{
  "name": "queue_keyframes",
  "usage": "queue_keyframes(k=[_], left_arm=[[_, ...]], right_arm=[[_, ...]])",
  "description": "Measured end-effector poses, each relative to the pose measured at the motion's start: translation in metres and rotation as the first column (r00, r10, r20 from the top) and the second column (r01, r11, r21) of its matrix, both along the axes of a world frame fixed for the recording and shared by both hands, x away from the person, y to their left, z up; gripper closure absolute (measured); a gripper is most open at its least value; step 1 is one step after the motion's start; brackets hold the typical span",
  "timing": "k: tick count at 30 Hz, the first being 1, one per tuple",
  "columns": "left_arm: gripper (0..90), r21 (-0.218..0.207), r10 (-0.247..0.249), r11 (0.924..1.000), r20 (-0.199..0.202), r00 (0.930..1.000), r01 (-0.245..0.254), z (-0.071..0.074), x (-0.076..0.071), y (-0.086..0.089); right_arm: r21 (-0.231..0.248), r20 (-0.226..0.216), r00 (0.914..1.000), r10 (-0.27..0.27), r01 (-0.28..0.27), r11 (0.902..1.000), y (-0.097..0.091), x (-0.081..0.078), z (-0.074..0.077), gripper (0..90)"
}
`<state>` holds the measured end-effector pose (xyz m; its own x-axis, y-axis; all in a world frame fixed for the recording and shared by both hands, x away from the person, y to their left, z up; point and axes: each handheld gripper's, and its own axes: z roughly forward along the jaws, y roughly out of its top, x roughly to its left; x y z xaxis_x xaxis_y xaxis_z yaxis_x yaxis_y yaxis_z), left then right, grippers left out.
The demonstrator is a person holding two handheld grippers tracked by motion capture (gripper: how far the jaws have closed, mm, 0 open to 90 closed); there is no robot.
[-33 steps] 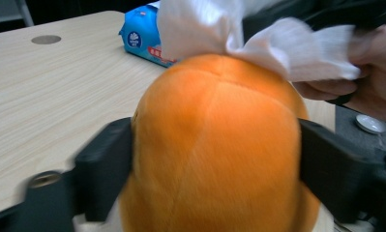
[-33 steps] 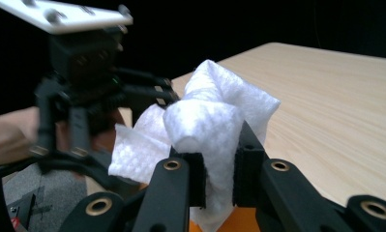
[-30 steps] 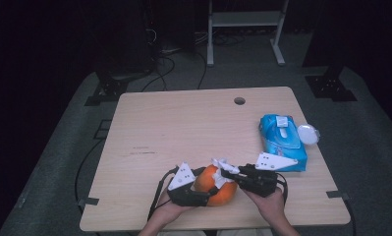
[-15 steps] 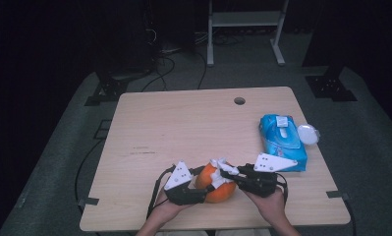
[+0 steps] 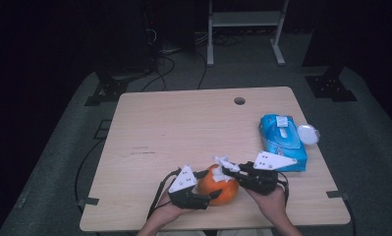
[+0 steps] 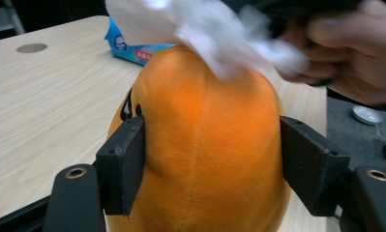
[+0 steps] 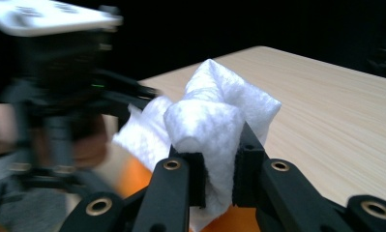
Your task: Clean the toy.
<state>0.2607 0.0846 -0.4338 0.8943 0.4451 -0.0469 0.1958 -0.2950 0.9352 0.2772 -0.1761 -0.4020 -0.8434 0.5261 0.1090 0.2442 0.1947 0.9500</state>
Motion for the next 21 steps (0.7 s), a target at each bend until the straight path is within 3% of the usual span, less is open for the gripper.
queue_keyframes(k=[2,5,6,8,11,14,16,18,20,21], left_arm=[[23.5,-0.018,0.017,0.9997,-0.015,0.9997,-0.017,0.000,0.003,0.001],[13.5,-0.014,0.027,0.9995,-0.048,0.9985,-0.027,-0.004,0.005,-0.002],[15.4,-0.026,0.018,0.9995,-0.047,0.9987,-0.019,-0.006,0.004,-0.004],[22.8,0.000,-0.002,1.0000,-0.010,1.0000,0.002,-0.007,-0.001,-0.009],[29.9,0.020,0.002,0.9998,0.017,0.9999,-0.002,-0.005,-0.004,-0.011],[28.4,0.003,-0.001,1.0000,0.003,1.0000,0.001,-0.004,-0.001,-0.008],[20.5,-0.014,-0.007,0.9999,-0.010,0.9999,0.007,-0.007,0.000,-0.008],[17.2,-0.011,-0.019,0.9998,0.006,0.9998,0.019,-0.010,0.001,-0.009],[19.9,-0.005,-0.012,0.9999,0.017,0.9998,0.012,-0.010,0.000,-0.010],[25.4,0.007,0.006,1.0000,0.035,0.9994,-0.006,-0.008,0.000,-0.009]], right_arm=[[0.010,-0.018,0.9996,-0.020,0.020,0.9997,-0.008,0.003,-0.003,78.5],[0.012,-0.016,0.9999,0.007,-0.006,0.9999,-0.004,-0.004,-0.002,78.6],[0.015,-0.010,0.9995,0.031,-0.031,0.9994,0.000,-0.007,0.000,78.6],[-0.008,0.017,0.9972,0.073,-0.073,0.9973,0.012,-0.012,0.003,78.6],[-0.036,0.027,0.9967,0.077,-0.076,0.9965,0.018,-0.011,0.004,78.7],[-0.025,0.014,0.9993,0.035,-0.035,0.9991,0.006,-0.003,0.001,78.7],[-0.026,0.003,1.0000,0.008,-0.008,0.9996,-0.001,-0.001,0.000,78.7],[-0.016,-0.013,0.9999,0.005,-0.005,0.9999,-0.004,-0.002,0.000,78.7],[-0.014,-0.008,0.9996,0.026,-0.026,0.9996,0.003,-0.007,0.002,78.7],[-0.015,-0.003,0.9988,0.048,-0.048,0.9987,0.008,-0.010,0.003,78.8]])
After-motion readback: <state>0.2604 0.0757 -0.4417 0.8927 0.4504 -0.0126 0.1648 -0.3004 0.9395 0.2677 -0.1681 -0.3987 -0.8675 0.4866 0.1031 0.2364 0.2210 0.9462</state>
